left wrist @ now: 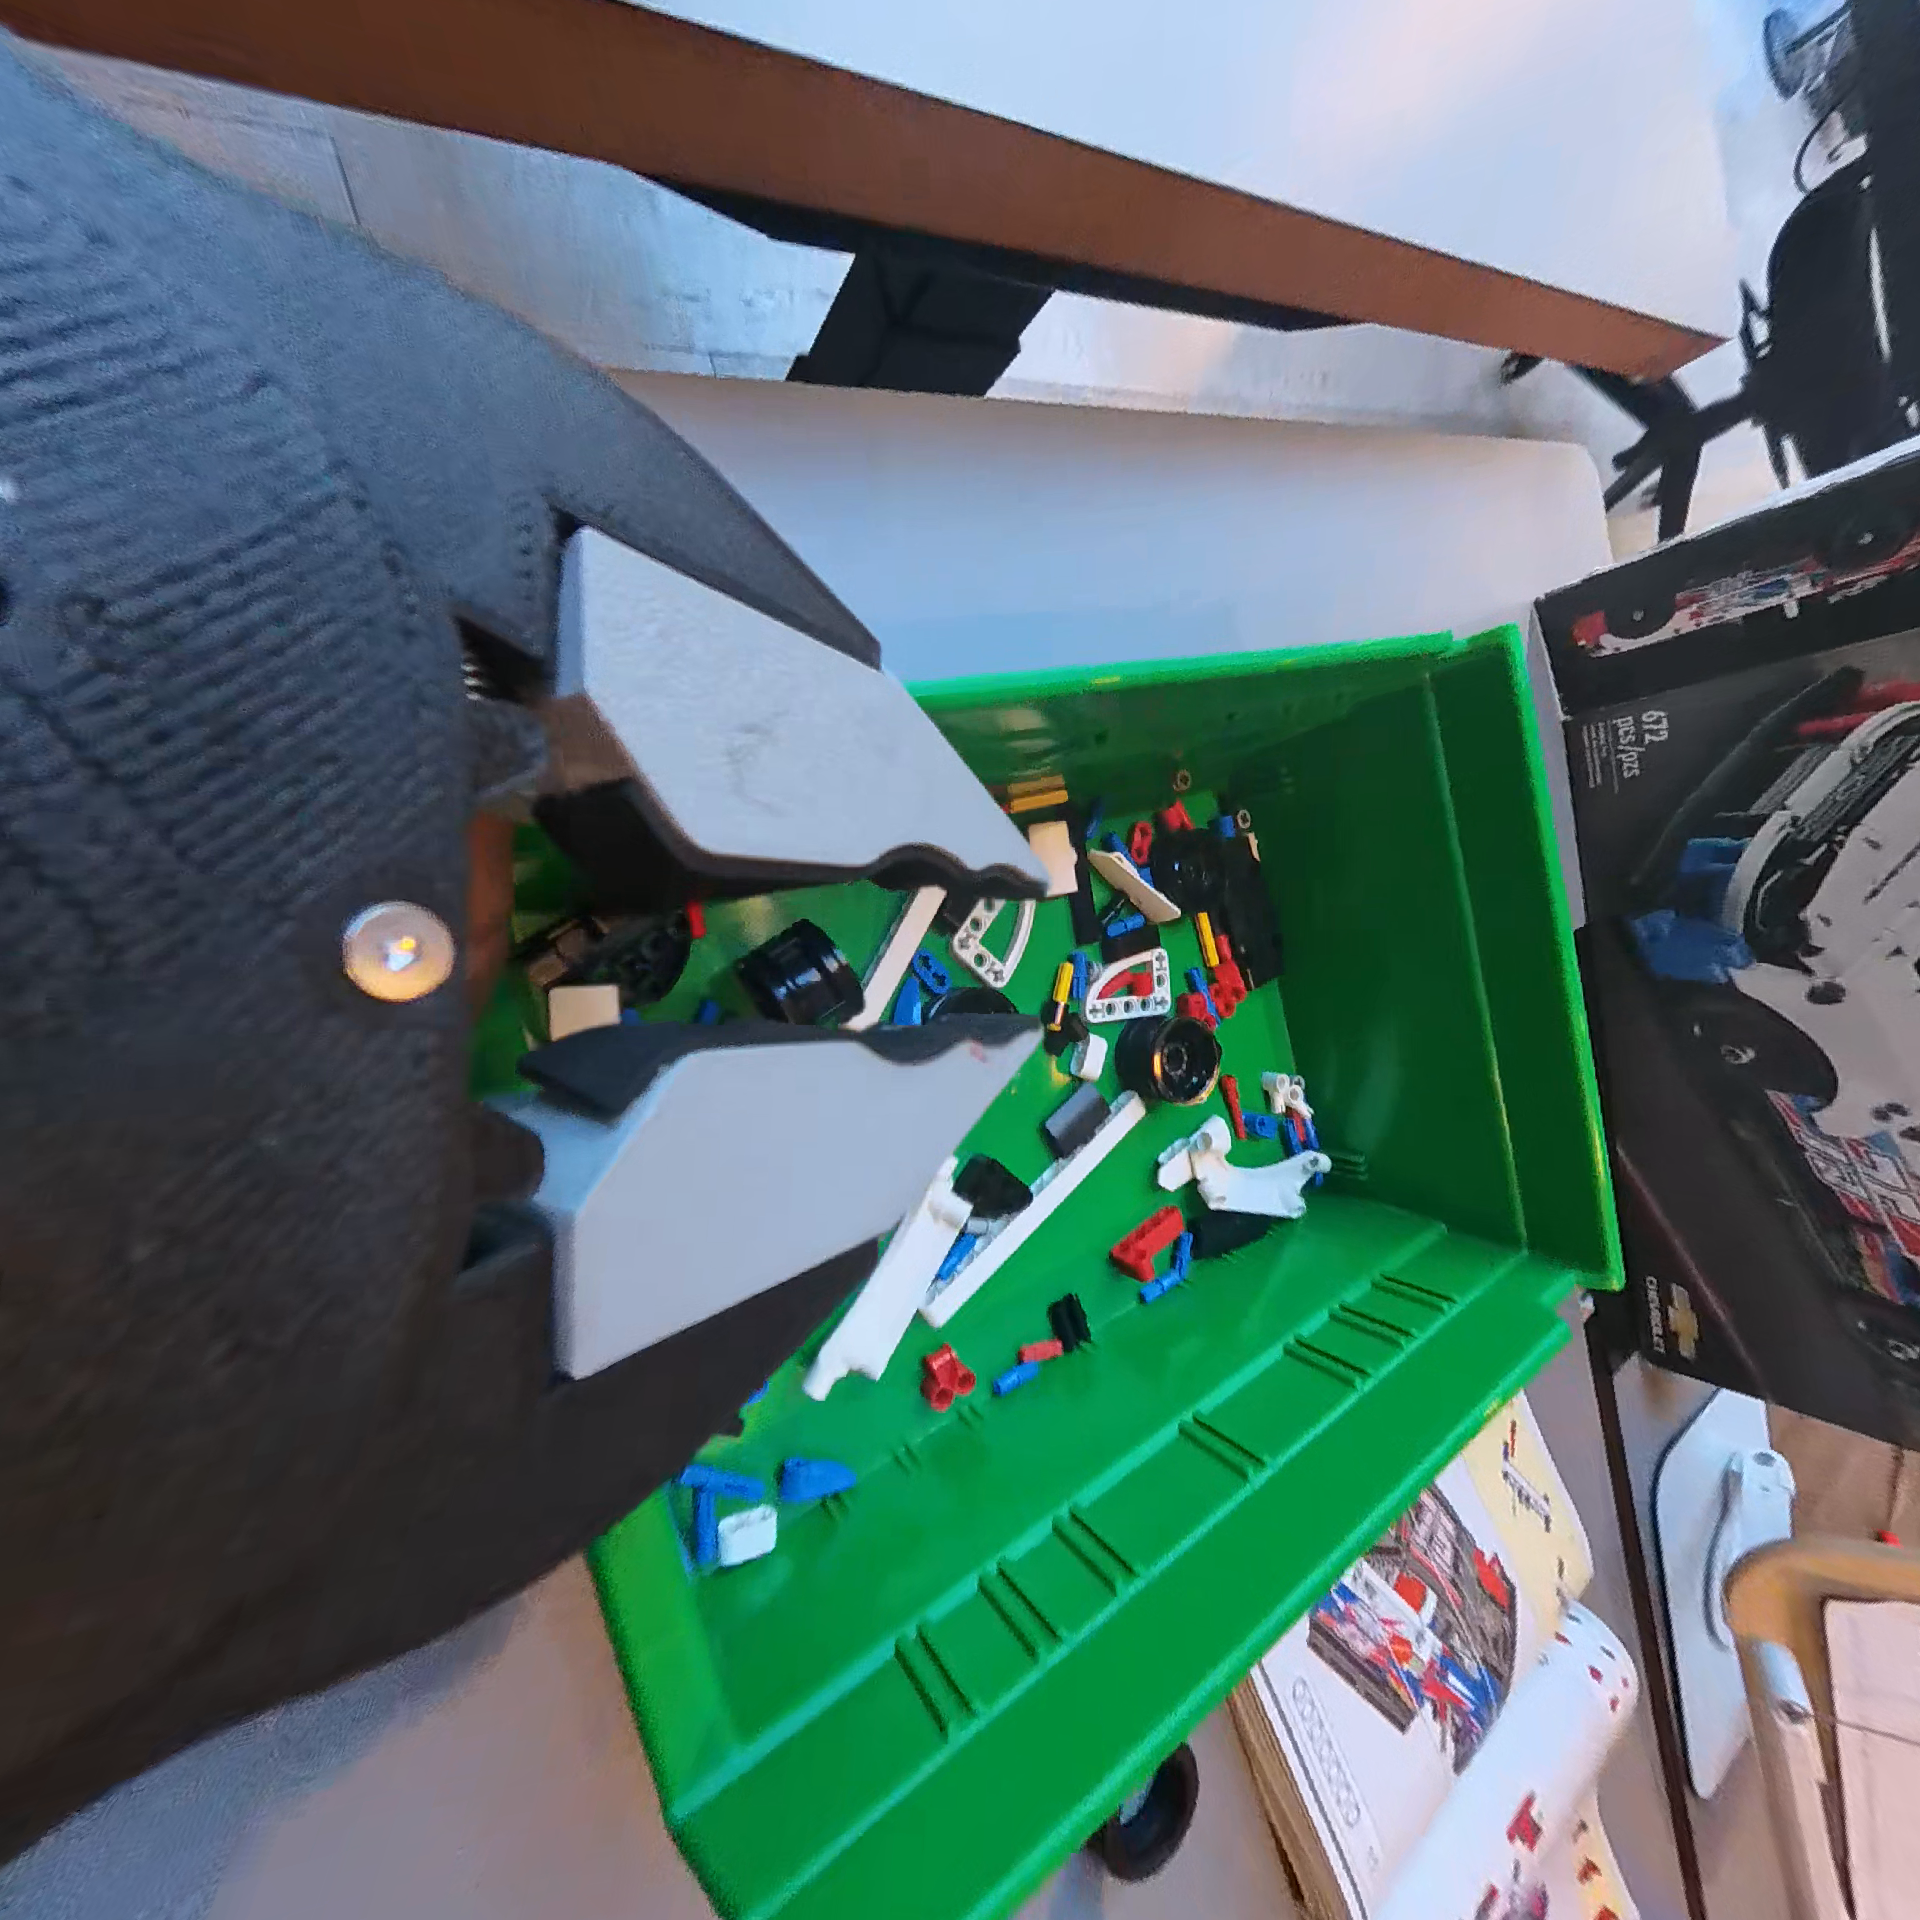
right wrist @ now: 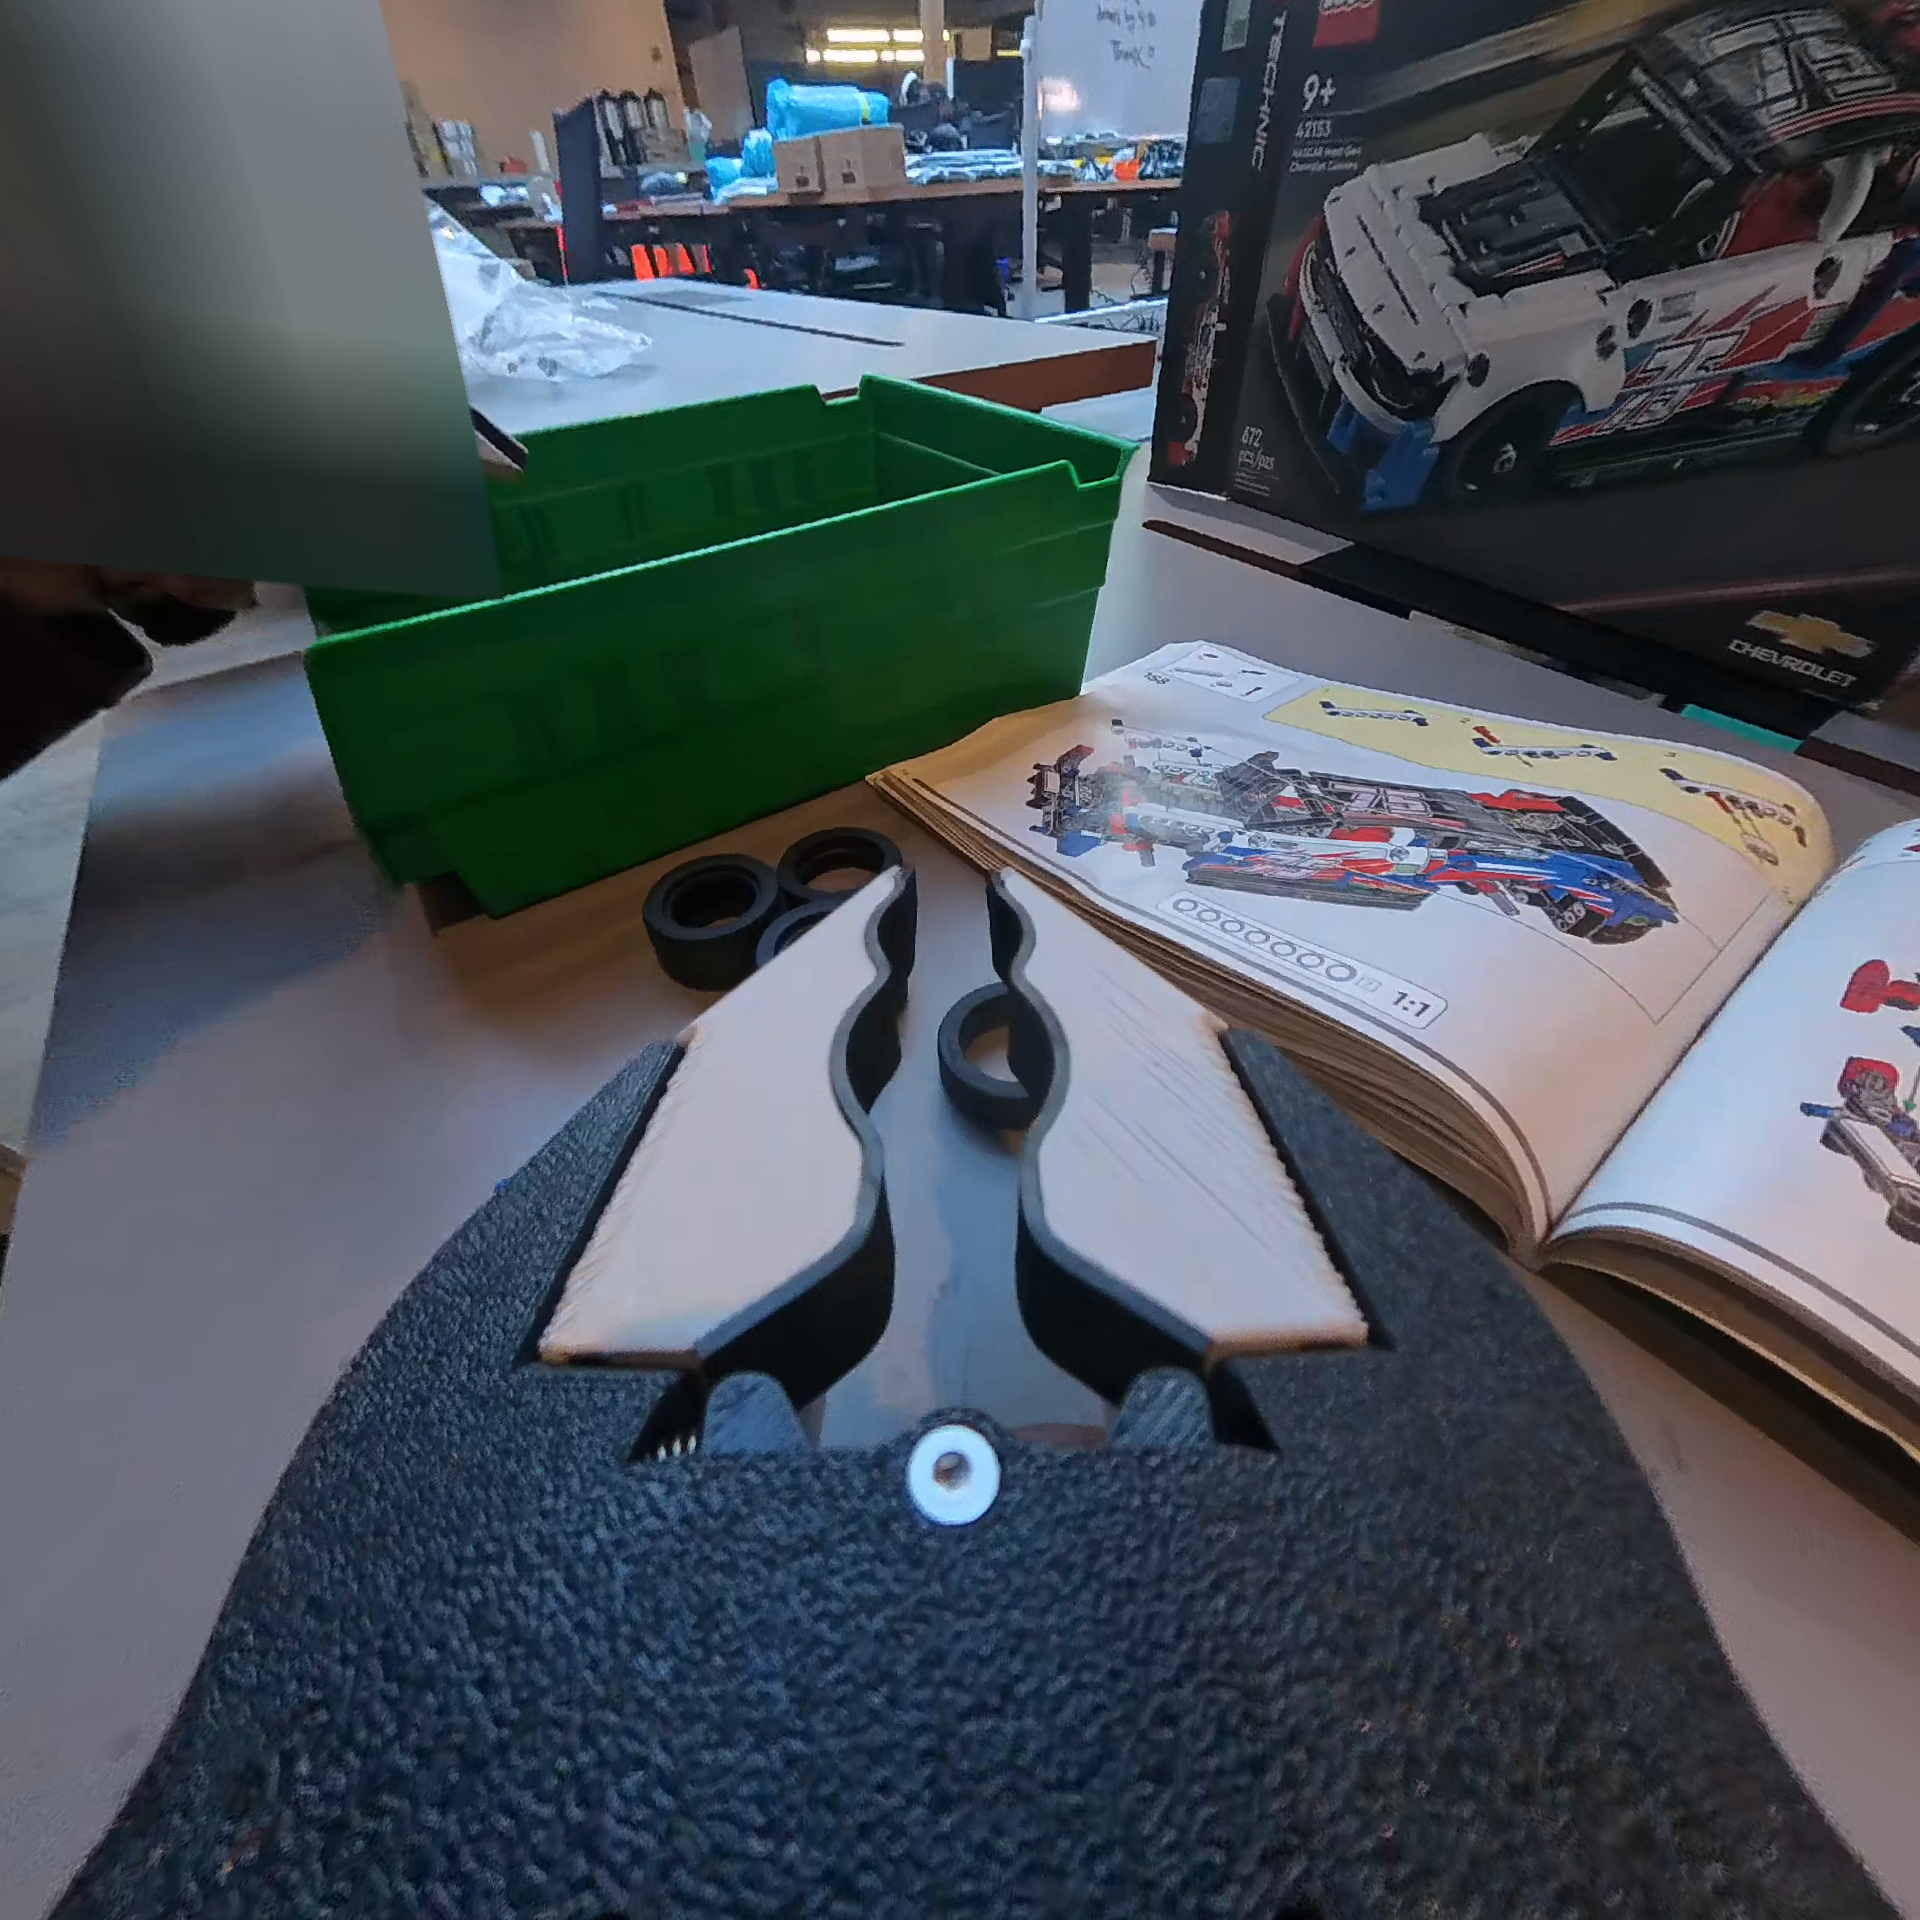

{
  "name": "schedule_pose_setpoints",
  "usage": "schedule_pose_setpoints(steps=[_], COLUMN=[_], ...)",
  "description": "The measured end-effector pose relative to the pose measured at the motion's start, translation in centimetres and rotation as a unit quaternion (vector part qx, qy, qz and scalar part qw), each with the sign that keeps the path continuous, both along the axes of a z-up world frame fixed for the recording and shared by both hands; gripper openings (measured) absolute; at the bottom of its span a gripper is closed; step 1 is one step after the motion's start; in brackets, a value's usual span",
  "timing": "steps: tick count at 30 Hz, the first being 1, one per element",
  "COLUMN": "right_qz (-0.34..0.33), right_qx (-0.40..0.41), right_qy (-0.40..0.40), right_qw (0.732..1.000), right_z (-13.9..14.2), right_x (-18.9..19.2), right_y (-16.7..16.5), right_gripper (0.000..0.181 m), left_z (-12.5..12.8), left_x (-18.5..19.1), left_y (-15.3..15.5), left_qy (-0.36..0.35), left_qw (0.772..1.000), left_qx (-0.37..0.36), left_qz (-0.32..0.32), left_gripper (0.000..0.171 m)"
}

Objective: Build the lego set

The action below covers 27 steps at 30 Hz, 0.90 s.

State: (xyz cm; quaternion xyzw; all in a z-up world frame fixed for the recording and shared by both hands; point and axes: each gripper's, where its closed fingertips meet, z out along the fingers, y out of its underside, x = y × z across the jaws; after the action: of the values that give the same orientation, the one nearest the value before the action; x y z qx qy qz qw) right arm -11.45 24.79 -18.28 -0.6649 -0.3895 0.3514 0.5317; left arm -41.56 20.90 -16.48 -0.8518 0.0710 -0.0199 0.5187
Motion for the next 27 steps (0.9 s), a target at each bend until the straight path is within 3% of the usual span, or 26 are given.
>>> schedule_pose_setpoints(steps=[5, 7, 9, 12, 16, 18, 20, 27], right_qz=[0.000, 0.001, 0.006, 0.009, 0.020, 0.022, 0.023, 0.031], right_qx=[-0.018, -0.027, -0.034, -0.029, -0.034, -0.036, -0.037, -0.034], right_qy=[0.033, 0.045, 0.053, 0.062, 0.069, 0.074, 0.076, 0.072], right_qw=[0.999, 0.999, 0.998, 0.998, 0.997, 0.996, 0.996, 0.996], right_z=[0.5, 0.7, 0.8, 1.1, 1.2, 1.3, 1.3, 1.3], right_x=[0.4, 0.4, 0.4, 0.6, 0.6, 0.7, 0.8, 0.7], right_y=[0.5, 0.7, 0.7, 0.6, 0.0, -0.2, -0.4, -1.0], right_gripper=[0.012, 0.012, 0.012, 0.012, 0.012, 0.012, 0.012, 0.011], left_z=[-0.2, -0.7, -1.3, -2.8, -6.9, -8.2, -9.0, -9.9], left_x=[1.0, 2.7, 3.8, 4.0, 1.9, 0.6, 0.4, 1.4], left_y=[-0.2, -0.8, -1.4, -2.3, -5.7, -5.7, -5.9, -6.1], left_qy=[0.028, 0.068, 0.130, 0.245, 0.381, 0.428, 0.419, 0.365], left_qw=[0.999, 0.990, 0.965, 0.895, 0.737, 0.691, 0.678, 0.687], left_qx=[-0.028, -0.076, -0.139, -0.247, -0.377, -0.405, -0.427, -0.458], left_qz=[-0.027, -0.098, -0.178, -0.279, -0.412, -0.419, -0.426, -0.430], left_gripper=[0.018, 0.018, 0.018, 0.018, 0.017, 0.014, 0.013, 0.011])
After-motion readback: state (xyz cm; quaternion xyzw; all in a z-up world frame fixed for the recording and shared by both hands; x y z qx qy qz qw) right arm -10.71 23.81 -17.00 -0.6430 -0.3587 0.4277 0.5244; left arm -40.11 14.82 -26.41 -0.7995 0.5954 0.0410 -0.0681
